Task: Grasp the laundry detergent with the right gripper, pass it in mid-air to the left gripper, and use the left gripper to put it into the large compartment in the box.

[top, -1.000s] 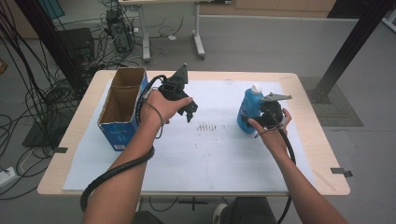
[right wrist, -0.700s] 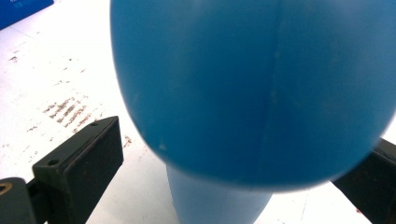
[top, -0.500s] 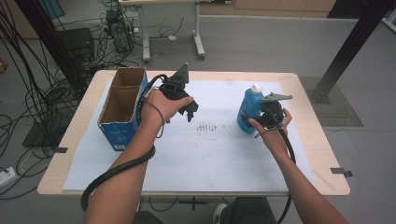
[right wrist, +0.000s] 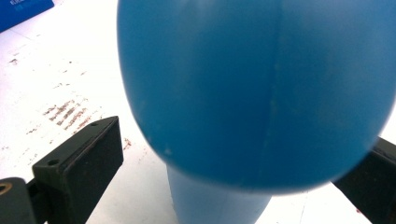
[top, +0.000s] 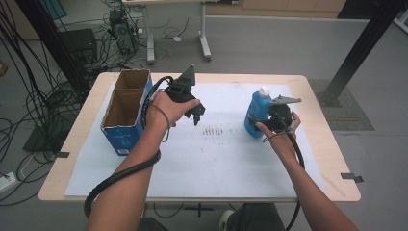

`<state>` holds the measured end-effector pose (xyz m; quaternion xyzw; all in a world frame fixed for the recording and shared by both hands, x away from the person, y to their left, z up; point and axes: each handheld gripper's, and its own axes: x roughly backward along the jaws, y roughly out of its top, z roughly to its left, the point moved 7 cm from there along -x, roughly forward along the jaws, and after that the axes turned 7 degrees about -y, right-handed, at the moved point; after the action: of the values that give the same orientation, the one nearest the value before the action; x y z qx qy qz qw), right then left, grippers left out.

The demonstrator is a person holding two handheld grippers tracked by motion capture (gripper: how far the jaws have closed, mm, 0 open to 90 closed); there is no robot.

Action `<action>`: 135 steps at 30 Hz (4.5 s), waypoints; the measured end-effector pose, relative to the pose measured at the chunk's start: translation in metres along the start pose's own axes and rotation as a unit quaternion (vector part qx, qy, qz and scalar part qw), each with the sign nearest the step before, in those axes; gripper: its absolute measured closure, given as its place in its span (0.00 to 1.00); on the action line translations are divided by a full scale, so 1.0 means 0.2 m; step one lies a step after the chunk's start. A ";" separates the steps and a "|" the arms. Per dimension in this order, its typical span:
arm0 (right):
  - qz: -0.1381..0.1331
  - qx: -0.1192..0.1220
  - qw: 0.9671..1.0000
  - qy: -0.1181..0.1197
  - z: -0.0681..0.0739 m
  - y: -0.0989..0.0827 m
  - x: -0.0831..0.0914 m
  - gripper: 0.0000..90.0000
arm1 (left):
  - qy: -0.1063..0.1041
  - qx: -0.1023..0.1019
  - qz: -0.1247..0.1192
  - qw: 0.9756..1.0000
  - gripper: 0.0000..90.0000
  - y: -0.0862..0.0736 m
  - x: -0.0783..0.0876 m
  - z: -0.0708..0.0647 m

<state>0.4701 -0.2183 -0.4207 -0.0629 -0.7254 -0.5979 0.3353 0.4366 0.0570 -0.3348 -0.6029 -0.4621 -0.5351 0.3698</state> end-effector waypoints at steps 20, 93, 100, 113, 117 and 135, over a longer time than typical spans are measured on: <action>-0.002 0.003 1.000 -0.003 0.01 0.00 0.00 0.02 | 0.001 -0.001 -0.001 1.000 0.06 0.00 0.01 0.01; -0.002 -0.002 1.000 -0.007 0.00 -0.01 -0.04 0.30 | 0.011 0.000 0.000 1.000 0.06 -0.02 0.02 0.03; 0.000 -0.004 1.000 -0.009 -0.01 -0.01 -0.05 0.38 | 0.012 0.000 0.001 1.000 0.06 -0.01 0.01 0.03; -0.005 0.002 1.000 -0.008 0.00 -0.02 -0.05 0.46 | 0.012 -0.001 0.000 1.000 0.06 -0.01 0.02 0.02; -0.005 0.002 1.000 -0.008 0.00 -0.02 -0.05 0.46 | 0.013 -0.002 0.000 1.000 0.06 -0.01 0.02 0.02; -0.005 0.002 1.000 -0.008 0.00 -0.02 -0.05 0.47 | 0.013 0.000 -0.001 1.000 0.06 -0.02 0.03 0.03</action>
<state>0.4761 -0.2159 -0.4292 -0.0638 -0.7292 -0.5978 0.3268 0.4344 0.0641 -0.3298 -0.5955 -0.4575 -0.5435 0.3752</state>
